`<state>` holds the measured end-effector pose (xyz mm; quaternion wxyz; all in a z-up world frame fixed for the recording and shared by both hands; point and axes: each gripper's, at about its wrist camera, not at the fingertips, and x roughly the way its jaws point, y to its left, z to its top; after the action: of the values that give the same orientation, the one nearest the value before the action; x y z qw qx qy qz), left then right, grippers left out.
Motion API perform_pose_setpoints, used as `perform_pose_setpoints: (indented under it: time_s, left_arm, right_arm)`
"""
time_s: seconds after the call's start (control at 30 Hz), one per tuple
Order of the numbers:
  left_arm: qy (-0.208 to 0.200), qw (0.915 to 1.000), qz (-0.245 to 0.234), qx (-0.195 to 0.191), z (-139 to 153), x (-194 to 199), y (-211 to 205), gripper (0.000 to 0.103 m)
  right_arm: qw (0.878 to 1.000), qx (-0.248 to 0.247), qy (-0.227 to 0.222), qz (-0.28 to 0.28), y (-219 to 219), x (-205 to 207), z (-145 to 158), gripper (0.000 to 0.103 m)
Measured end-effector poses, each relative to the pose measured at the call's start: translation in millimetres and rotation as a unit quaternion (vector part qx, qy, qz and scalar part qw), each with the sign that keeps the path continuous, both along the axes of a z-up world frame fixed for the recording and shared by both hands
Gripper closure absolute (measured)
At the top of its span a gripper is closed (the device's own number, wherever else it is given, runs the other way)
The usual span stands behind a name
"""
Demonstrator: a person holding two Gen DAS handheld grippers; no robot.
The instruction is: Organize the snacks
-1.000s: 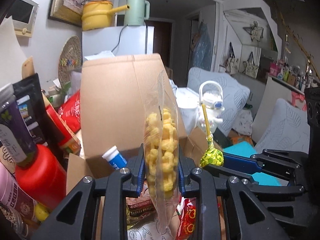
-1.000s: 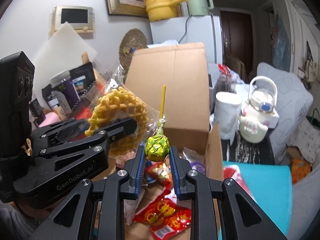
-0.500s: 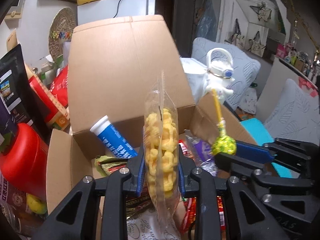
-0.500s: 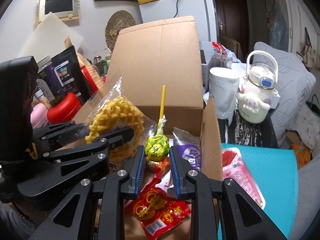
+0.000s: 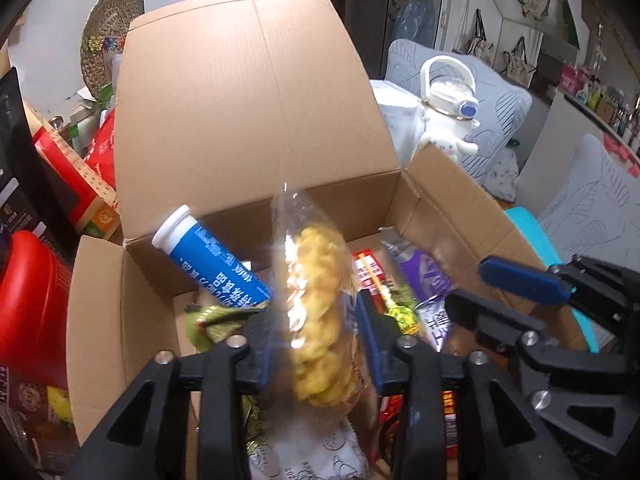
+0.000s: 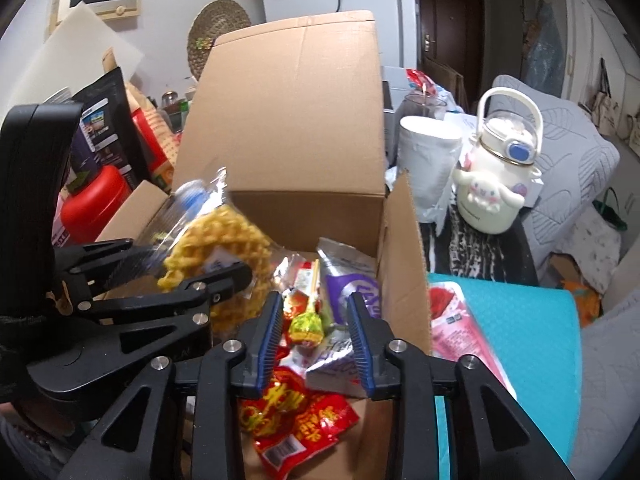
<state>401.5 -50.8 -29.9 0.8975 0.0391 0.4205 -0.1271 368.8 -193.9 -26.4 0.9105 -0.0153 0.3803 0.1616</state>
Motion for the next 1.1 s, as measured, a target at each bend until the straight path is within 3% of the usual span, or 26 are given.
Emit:
perform_pose_setpoints:
  time_s: [0.2, 0.27, 0.4, 0.77, 1.1]
  left_arm:
    - [0.01, 0.9999, 0.001, 0.007, 1.7, -1.0, 0.5, 0.064]
    - [0.008, 0.9999, 0.004, 0.01, 2.9, -1.2, 0.7, 0.064]
    - [0.006, 0.9998, 0.009, 0.019, 7.6, -5.1, 1.6, 0.064]
    - [-0.053, 0.9985, 0.002, 0.01, 42.9, -28.8, 5.2, 0.064]
    - [-0.095, 0.9955, 0.009, -0.003, 92.1, -64.0, 12.3, 0.063]
  right_arm:
    - [1.0, -0.006, -0.007, -0.008, -4.7, -3.2, 5.9, 0.069]
    - [1.0, -0.006, -0.013, -0.013, -8.2, -6.0, 9.8, 0.061]
    - [1.0, -0.007, -0.021, -0.02, -13.3, -10.2, 17.1, 0.061]
    - [0.999, -0.002, -0.033, -0.022, -18.1, -31.0, 34.6, 0.061]
    - [0.997, 0.001, -0.078, -0.016, -14.1, -64.6, 76.1, 0.061]
